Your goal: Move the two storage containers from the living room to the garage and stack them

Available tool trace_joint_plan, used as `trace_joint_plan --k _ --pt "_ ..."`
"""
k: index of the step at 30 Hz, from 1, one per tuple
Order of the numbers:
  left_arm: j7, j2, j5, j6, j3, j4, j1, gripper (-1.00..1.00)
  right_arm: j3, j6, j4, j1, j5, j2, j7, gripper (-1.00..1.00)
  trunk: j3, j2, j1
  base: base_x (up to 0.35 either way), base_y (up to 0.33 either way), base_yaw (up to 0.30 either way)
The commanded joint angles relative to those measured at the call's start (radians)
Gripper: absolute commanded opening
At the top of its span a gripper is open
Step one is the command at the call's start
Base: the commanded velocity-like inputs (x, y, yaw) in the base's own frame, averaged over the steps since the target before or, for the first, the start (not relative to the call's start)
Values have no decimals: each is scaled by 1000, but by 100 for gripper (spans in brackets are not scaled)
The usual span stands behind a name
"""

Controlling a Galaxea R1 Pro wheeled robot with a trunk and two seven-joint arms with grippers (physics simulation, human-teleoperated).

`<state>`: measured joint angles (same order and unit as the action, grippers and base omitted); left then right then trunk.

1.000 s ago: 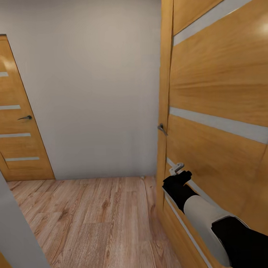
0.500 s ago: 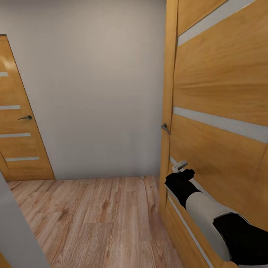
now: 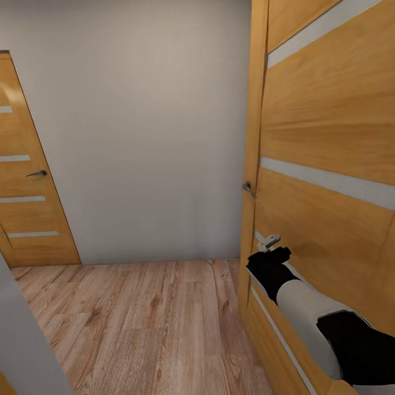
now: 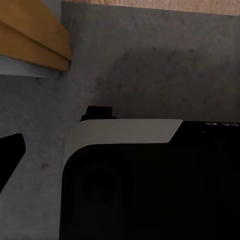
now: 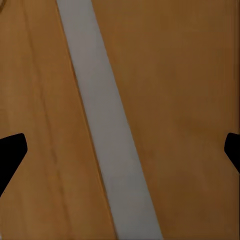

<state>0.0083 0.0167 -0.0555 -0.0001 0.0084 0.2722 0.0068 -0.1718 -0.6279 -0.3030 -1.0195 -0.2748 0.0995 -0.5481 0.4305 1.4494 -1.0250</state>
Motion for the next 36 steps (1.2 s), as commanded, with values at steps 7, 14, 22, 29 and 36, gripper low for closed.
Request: trace_joint_plan --k 7,14,22,29,36 --pt "1 0 -6 0 1 2 1 100 3 -21 0 -6 -34 -97 -4 100 1 1 0 0 0 0" --pt "1 0 -6 -1 1 2 1 100 8 -22 2 -26 -33 -99 -4 100 1 1 0 0 0 0" --pt "1 1 -6 -1 1 2 1 100 9 -22 2 -33 -34 -91 -4 100 1 1 0 0 0 0" --pt "1 1 -6 -1 1 2 1 100 11 -3 2 -34 -33 -73 -2 100 1 1 0 0 0 0" --pt "1 0 -6 -1 1 2 1 100 12 4 1 -34 -35 55 0 100 1 1 0 0 0 0"
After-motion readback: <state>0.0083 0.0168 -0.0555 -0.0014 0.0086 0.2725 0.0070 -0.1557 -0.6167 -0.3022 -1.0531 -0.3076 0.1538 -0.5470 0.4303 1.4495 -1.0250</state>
